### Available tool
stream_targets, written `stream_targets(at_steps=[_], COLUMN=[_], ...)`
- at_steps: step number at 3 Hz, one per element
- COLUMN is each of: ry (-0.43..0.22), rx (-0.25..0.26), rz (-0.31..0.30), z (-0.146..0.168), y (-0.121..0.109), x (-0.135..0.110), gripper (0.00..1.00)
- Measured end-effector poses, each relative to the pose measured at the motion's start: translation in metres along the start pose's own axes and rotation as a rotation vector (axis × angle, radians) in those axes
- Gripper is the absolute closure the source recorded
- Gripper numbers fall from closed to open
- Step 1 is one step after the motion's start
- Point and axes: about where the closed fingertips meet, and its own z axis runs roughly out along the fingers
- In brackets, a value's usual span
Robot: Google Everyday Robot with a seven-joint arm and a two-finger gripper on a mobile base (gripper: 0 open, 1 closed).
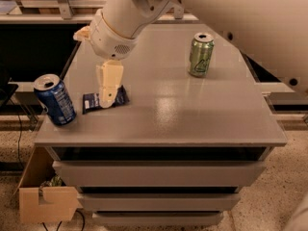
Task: Move rxbar blueberry near pepsi can
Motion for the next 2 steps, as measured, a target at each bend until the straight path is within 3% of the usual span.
stream_targets(at_steps=[2], ry=[0.013], rx=[-0.047], rz=[0.02], z=[-0.01], y=[0.008], x=[0.04], gripper=[0.0])
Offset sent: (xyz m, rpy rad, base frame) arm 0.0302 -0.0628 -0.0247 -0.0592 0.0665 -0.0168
